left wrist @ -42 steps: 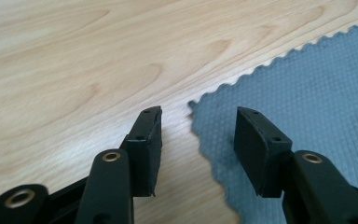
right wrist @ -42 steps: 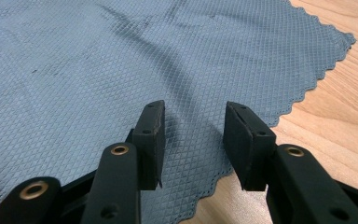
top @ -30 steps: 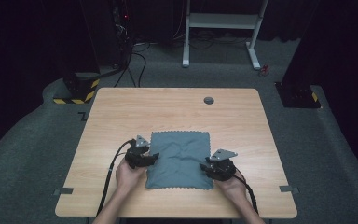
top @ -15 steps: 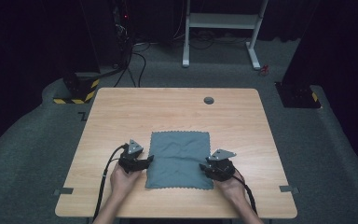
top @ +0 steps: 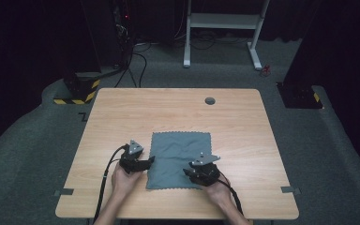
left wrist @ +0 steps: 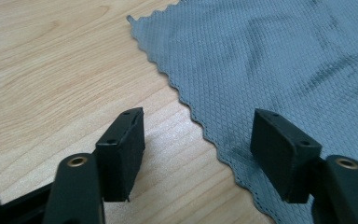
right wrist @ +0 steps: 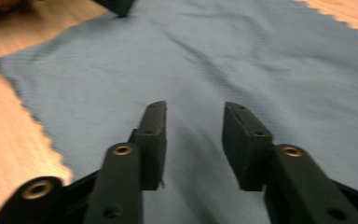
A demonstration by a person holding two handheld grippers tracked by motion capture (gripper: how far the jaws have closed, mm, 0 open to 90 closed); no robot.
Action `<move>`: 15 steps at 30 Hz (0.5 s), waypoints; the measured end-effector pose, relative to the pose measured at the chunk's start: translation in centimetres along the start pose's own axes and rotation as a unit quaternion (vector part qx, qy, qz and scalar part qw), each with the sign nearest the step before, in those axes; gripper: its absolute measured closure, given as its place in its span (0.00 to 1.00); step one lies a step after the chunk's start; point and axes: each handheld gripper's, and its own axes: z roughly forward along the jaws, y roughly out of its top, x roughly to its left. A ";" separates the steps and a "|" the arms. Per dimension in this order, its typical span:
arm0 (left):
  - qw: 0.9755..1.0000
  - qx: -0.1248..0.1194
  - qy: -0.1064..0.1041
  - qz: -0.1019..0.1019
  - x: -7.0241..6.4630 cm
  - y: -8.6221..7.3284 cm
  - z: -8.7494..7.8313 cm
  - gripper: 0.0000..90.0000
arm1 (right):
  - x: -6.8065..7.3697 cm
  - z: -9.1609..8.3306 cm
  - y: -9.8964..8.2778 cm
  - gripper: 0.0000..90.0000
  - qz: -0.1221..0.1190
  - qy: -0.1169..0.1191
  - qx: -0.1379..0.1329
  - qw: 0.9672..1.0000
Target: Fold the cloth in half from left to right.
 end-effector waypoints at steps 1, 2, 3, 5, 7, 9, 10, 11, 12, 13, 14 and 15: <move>1.000 0.000 0.000 0.000 0.0 0.0 0.0 0.43 | 0.4 0.3 0.2 0.72 -0.006 0.006 0.003 1.000; 1.000 -0.002 -0.003 -0.004 0.2 0.0 0.0 0.44 | 0.8 0.6 0.4 0.73 -0.015 0.009 0.006 1.000; 1.000 -0.002 -0.003 -0.009 0.3 0.1 0.0 0.44 | 1.2 0.9 0.6 0.75 -0.023 0.014 0.007 1.000; 1.000 0.004 0.001 -0.014 0.5 0.3 0.1 0.45 | 2.0 1.4 0.9 0.76 -0.032 0.024 0.005 0.999; 1.000 0.007 0.004 -0.013 0.6 0.6 0.3 0.46 | 2.9 1.8 1.3 0.78 -0.046 0.029 0.004 0.998; 1.000 0.008 0.010 -0.008 0.6 1.1 0.5 0.47 | 3.7 2.2 1.7 0.78 -0.052 0.040 0.004 0.998; 1.000 0.008 0.013 -0.006 0.7 1.4 0.6 0.46 | 4.1 2.3 1.8 0.78 -0.056 0.044 0.002 0.997; 1.000 0.011 0.014 -0.007 0.7 1.8 0.8 0.46 | 4.1 2.3 1.8 0.78 -0.056 0.044 0.002 0.997; 1.000 0.012 0.016 -0.005 0.9 2.4 1.1 0.47 | 4.8 2.7 2.2 0.78 -0.065 0.052 -0.002 0.997; 1.000 0.014 0.016 -0.009 1.0 2.7 1.4 0.47 | 5.2 2.9 2.4 0.78 -0.068 0.057 -0.006 0.996; 1.000 0.014 0.016 -0.009 1.0 2.7 1.4 0.47 | 5.5 3.1 2.5 0.78 -0.068 0.062 -0.006 0.996; 1.000 0.018 0.015 -0.009 1.1 3.0 1.6 0.47 | 5.5 3.1 2.5 0.78 -0.068 0.062 -0.006 0.996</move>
